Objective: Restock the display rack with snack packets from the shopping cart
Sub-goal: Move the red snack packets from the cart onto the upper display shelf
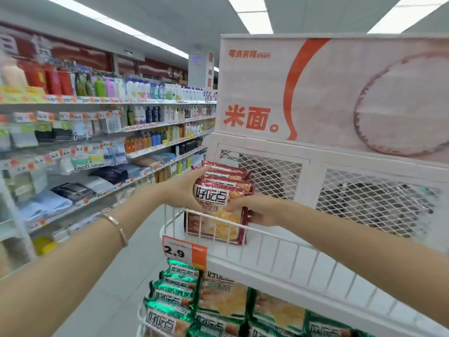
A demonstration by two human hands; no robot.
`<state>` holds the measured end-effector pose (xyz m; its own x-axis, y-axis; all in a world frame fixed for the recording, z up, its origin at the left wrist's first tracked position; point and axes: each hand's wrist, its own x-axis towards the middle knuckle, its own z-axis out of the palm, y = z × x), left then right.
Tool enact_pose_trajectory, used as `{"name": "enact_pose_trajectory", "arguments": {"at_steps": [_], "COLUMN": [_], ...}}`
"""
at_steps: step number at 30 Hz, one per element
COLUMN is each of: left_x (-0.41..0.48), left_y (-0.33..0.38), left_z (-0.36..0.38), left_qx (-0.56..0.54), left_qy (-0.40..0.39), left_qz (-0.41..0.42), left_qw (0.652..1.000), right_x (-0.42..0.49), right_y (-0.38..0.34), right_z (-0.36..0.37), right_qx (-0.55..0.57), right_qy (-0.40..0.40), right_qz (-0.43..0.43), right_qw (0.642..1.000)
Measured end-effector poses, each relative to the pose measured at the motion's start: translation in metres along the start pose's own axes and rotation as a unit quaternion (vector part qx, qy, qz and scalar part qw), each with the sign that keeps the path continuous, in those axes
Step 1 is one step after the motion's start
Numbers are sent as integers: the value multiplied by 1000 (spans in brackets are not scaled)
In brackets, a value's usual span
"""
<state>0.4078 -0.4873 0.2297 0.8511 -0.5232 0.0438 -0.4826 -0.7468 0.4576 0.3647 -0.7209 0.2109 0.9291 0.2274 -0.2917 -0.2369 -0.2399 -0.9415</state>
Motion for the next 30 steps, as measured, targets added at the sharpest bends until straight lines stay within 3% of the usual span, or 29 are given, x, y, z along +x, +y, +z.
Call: {"name": "enact_pose_trajectory", "arguments": {"at_steps": [3,9,11,13,14,15,17,18,19,24,25,28,30], "left_x": [-1,-6,-8,-8,-8,-6,2,6,10,7,2,-26,-54], "left_y": [-8,-11,-4,1,3,5,3,1,-3,-11,-13,-18,-32], "left_z": [-11,-24,-25,-27,-27,-26,-20,-18,-17,-18,-19,-27,-32], "left_qx": [59,55,53,55,72,103,196,237,259,201,161,-49,-168], "left_qy": [-2,-34,-31,-30,-36,-46,-52,-45,-39,-22,-24,13,89], "left_qz": [-26,-81,-80,-71,-63,-55,-38,-28,-21,-15,-29,-63,-90], "left_qw": [998,995,995,996,995,992,979,970,965,979,986,997,978], "right_x": [16,23,18,5,-6,-13,-15,-8,-1,2,-4,-17,-21], "right_y": [-7,-9,-2,4,4,4,4,5,8,5,1,-19,-34], "right_z": [25,39,28,19,16,12,-2,-8,-12,-9,-9,-2,15], "right_qx": [27,54,18,-120,-236,-385,-637,-704,-728,-712,-698,-560,-495], "right_qy": [-5,-5,63,168,185,185,126,91,74,74,57,47,88], "right_qz": [11,-9,-57,-158,-227,-288,-395,-421,-438,-432,-416,-379,-388], "right_qw": [1000,998,996,966,927,857,650,564,522,549,580,736,773]}}
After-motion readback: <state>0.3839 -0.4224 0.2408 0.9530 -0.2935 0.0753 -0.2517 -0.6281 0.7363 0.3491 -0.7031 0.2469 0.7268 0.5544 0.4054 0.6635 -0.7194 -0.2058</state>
